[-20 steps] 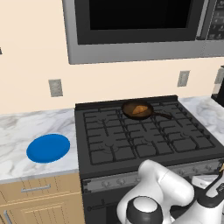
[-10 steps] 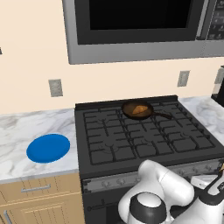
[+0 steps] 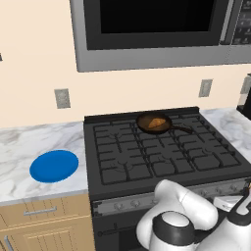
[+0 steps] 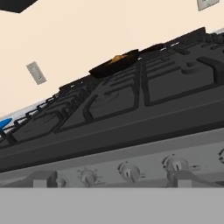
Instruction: Pick the croissant and place it on the pan. Then turn on the stove to warm the croissant.
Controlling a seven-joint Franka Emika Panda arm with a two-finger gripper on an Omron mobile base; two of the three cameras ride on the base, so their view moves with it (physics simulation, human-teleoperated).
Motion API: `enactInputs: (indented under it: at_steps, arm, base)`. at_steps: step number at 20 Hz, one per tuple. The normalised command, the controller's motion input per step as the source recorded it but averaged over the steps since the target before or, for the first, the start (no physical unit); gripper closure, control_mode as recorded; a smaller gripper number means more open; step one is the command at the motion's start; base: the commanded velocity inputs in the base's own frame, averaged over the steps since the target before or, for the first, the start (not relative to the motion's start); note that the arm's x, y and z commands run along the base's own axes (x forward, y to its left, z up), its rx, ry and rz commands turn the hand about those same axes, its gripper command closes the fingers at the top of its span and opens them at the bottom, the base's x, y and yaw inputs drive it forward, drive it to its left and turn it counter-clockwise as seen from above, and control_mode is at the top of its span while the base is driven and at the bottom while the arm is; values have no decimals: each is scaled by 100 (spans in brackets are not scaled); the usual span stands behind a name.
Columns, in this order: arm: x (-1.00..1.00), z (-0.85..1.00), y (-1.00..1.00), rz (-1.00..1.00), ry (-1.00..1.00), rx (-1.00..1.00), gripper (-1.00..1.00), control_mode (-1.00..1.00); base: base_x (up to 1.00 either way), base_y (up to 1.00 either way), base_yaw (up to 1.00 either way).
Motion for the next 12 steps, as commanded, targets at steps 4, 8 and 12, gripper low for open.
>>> enactInputs:
  at_steps: [4,8,12]
  arm:
    - [7,-13,0,0,0,0,-100,-100]
    - [4,-13,0,0,0,0,-100,-100]
    - [7,-8,0,0,0,0,-100,-100]
  base:
    - [0,0,0]
    - [0,0,0]
    - [0,0,0]
